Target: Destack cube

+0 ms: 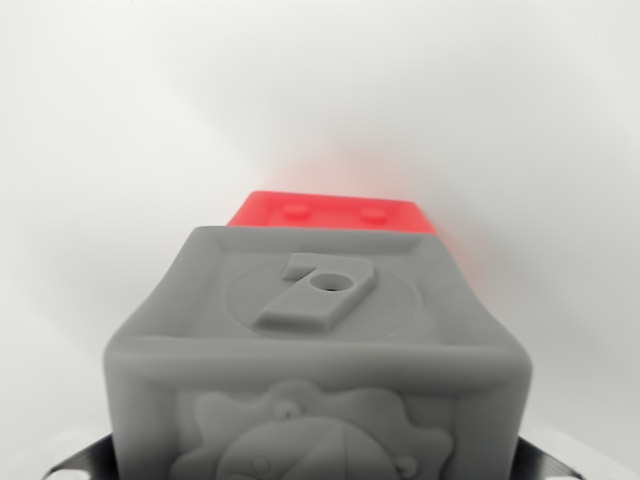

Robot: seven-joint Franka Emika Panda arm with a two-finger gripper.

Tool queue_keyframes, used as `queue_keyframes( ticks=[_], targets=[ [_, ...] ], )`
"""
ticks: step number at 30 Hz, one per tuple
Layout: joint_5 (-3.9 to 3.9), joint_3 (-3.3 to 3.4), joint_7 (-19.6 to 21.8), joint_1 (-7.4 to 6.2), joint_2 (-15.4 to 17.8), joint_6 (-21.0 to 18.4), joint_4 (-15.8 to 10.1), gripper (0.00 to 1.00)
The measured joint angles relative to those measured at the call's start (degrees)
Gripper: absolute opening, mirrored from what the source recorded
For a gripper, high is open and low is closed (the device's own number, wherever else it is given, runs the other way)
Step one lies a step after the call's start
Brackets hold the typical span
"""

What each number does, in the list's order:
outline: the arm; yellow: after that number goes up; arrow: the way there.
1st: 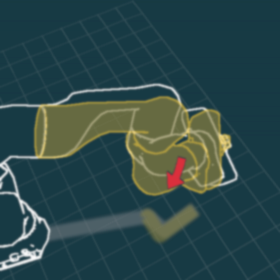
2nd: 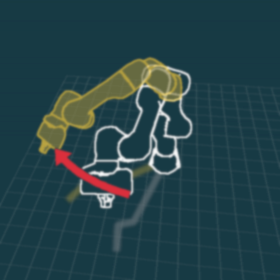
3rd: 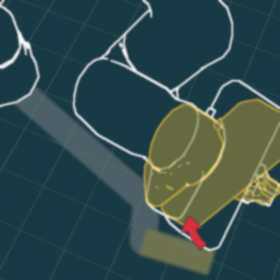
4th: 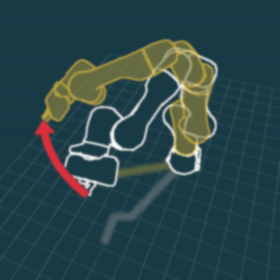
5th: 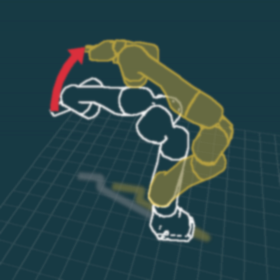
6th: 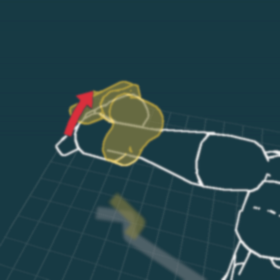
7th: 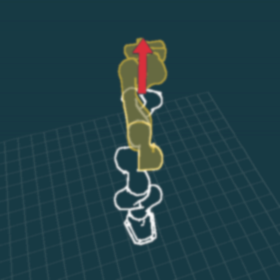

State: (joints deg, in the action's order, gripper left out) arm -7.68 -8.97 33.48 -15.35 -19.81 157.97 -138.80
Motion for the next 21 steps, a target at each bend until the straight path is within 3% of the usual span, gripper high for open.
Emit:
queue_keyframes(
  ticks=[15,21],
  targets=[
    [0.02,-0.02,-0.04,0.03,0.2,-0.18,-0.03,0.0],
    [0.36,-0.29,-0.28,0.2,1.45,-1.08,-0.17,0.0]
  ],
)
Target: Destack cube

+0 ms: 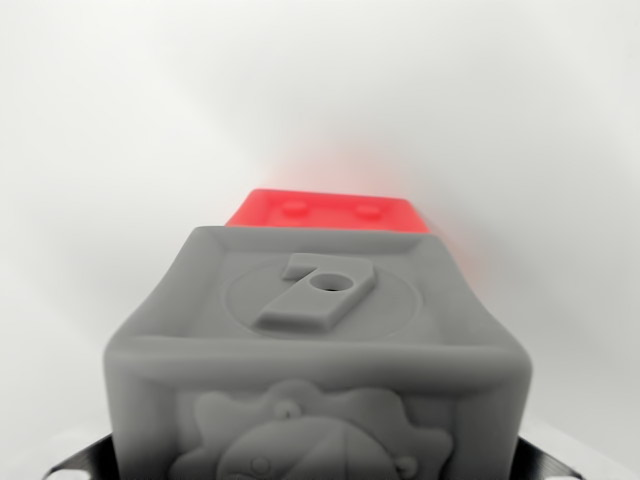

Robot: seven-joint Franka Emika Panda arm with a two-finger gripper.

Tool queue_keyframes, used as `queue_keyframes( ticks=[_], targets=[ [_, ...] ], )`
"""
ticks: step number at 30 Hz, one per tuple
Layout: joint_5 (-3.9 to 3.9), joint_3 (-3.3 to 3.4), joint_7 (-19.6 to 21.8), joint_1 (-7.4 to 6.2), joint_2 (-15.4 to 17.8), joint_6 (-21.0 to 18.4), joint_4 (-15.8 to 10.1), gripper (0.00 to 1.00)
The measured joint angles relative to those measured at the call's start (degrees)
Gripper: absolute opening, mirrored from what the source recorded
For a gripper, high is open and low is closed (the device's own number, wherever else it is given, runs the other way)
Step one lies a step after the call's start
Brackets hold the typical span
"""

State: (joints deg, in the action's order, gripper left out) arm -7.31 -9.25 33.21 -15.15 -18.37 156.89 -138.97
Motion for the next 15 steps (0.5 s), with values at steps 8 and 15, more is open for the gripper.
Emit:
queue_keyframes(
  ticks=[8,15],
  targets=[
    [1.01,-0.48,-0.66,0.23,2.39,-2.02,-0.26,0.0],
    [2.13,-0.84,-1.49,0.37,5.06,-4.36,-0.46,0.0]
  ],
)
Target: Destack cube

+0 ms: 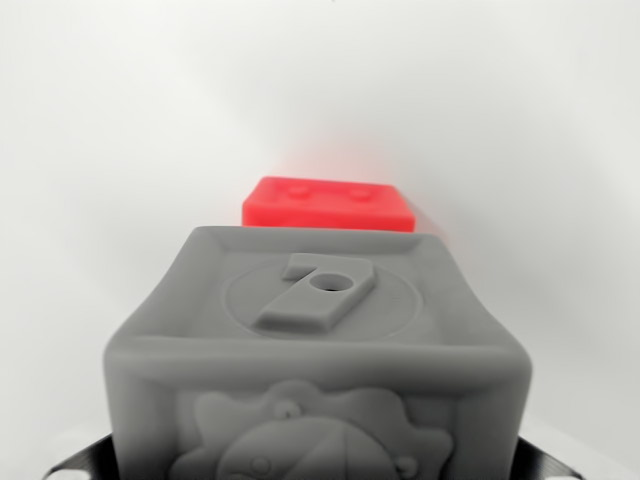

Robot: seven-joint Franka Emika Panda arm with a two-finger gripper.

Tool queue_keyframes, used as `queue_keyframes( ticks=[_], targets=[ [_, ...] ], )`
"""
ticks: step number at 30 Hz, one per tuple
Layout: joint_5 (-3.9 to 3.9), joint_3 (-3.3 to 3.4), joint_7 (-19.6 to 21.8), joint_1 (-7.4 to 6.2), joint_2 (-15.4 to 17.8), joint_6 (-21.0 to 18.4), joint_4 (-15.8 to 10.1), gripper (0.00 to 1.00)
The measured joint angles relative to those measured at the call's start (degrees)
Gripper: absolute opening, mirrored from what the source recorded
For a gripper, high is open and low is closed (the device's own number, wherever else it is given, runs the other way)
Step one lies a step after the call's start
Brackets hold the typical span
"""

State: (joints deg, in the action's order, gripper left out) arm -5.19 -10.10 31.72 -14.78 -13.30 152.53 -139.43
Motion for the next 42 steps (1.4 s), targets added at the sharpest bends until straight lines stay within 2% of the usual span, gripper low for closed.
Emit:
queue_keyframes(
  ticks=[6,11,17,42],
  targets=[
    [1.24,-0.21,-0.86,0.0,2.86,-2.62,-0.05,0.0],
    [1.69,-0.13,-0.88,0.01,4.15,-3.76,0.0,0.0],
    [1.82,0.9,0.59,0.43,3.17,-3.78,0.57,0.0],
    [2.54,4.46,7.66,1.73,0.73,-3.97,3.5,0.0]
  ],
)
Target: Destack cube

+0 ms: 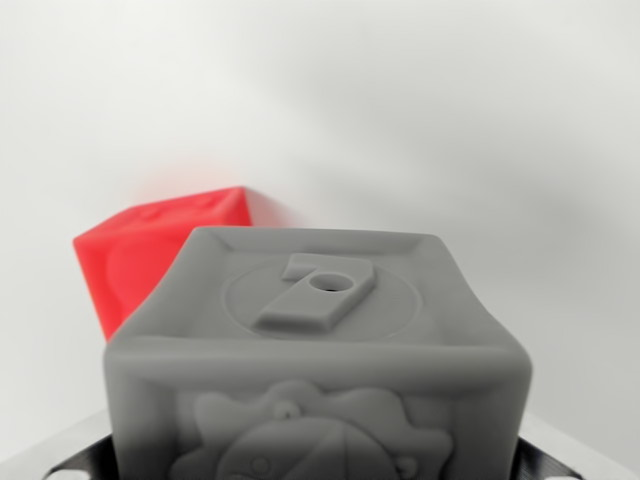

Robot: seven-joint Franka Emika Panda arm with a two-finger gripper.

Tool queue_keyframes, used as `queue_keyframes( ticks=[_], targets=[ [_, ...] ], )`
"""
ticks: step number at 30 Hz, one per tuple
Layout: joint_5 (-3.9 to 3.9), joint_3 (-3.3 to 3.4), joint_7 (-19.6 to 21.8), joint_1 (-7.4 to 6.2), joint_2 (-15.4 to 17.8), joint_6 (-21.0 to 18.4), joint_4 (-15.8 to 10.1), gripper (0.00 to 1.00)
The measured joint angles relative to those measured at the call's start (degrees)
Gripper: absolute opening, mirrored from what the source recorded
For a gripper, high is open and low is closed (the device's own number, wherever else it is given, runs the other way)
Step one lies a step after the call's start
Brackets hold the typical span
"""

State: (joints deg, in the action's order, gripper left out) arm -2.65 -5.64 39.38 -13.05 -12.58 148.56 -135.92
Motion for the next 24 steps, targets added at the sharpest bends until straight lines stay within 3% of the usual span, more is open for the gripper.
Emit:
queue_keyframes(
  ticks=[24],
  targets=[
    [1.22,3.37,7.18,1.23,-3.09,-0.65,3.89,0.0]
  ],
)
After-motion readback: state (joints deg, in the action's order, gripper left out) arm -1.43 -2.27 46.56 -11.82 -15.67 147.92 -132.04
